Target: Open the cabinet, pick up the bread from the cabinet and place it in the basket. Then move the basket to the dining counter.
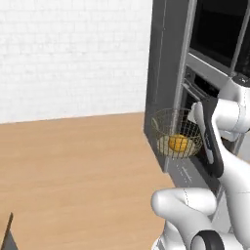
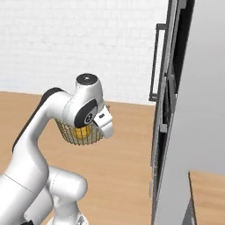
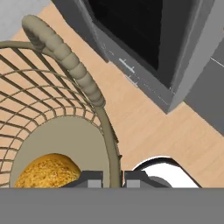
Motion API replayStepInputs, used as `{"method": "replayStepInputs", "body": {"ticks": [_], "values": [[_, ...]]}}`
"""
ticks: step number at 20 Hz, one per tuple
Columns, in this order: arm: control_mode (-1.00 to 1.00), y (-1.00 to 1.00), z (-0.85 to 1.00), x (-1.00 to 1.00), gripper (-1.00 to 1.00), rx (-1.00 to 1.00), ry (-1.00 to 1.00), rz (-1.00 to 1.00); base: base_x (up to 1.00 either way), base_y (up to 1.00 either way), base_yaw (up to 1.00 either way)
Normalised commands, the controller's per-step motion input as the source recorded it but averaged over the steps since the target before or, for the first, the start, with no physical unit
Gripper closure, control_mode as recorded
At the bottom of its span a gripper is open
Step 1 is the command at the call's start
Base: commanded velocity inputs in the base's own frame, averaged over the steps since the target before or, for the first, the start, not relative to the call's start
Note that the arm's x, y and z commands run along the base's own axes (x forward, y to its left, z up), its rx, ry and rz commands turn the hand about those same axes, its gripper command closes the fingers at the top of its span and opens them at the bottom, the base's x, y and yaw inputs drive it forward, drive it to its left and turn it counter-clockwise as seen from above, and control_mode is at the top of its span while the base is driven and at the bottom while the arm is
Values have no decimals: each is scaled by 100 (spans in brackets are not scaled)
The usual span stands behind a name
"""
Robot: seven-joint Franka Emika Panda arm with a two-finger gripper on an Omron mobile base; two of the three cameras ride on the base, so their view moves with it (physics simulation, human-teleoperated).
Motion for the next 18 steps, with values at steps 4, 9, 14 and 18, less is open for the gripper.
{"method": "replayStepInputs", "body": {"ticks": [4, 9, 14, 18], "values": [[100, 0, 0, 0, 100, 0, 0, 0, 3, 0, 100], [100, 0, 0, 0, 100, 0, 0, 0, 4, 0, 100], [100, 0, 0, 0, 100, 0, 0, 0, 19, 0, 97], [100, 0, 0, 0, 100, 0, 0, 0, 60, -1, 87]]}}
